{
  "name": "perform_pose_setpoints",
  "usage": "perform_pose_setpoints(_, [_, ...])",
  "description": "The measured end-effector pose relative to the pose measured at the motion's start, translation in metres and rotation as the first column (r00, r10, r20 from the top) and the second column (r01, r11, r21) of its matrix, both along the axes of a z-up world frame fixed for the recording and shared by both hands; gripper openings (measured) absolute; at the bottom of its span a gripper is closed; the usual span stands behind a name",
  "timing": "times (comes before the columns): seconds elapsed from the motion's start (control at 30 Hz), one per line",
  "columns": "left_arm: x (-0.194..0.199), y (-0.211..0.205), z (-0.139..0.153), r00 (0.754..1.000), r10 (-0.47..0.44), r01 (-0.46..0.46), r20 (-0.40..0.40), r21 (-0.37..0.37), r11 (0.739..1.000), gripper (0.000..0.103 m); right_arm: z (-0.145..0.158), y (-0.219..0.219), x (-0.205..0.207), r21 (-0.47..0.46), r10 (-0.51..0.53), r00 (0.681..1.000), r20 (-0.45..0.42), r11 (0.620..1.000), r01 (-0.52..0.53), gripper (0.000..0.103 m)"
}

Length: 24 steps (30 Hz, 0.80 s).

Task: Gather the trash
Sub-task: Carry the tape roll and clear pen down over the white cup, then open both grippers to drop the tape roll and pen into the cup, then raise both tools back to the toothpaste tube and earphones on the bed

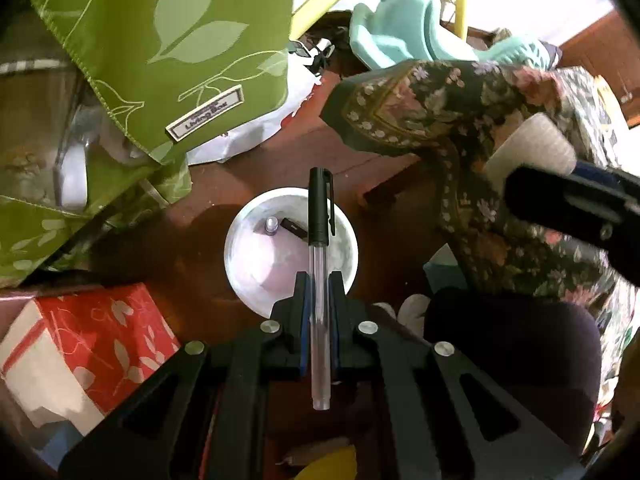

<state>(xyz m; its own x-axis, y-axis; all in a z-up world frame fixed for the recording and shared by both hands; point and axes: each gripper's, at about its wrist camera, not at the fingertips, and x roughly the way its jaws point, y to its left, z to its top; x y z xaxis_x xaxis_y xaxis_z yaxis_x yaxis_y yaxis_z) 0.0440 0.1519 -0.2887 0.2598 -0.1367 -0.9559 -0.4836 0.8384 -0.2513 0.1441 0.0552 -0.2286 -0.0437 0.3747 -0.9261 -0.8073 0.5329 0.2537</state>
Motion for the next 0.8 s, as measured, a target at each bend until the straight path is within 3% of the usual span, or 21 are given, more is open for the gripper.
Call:
perform_pose_setpoints(0.1, [0.002,0.004,0.001,0.999,0.034,-0.034,-0.006,0.028,0.999,0.011,-0.005,0.005,0.0,-0.005,0.002,0.999,-0.042,1.0,-0.003,0.036])
perform_pose_setpoints(0.2, [0.001,0.008,0.0,0.998,0.054,-0.054,-0.006,0.03,0.998,0.02,-0.009,0.007,0.0,-0.023,0.0,0.998,-0.057,1.0,-0.001,0.044])
perform_pose_setpoints(0.4, [-0.001,0.004,0.009,0.999,0.033,-0.033,0.007,0.028,0.999,0.02,-0.004,0.001,-0.004,-0.033,0.002,1.0,-0.03,0.999,-0.003,0.044])
perform_pose_setpoints(0.8, [0.0,-0.015,0.058,0.997,-0.026,0.018,0.079,0.102,0.995,0.02,0.03,-0.03,-0.007,0.012,-0.038,0.998,0.043,0.999,0.037,0.044])
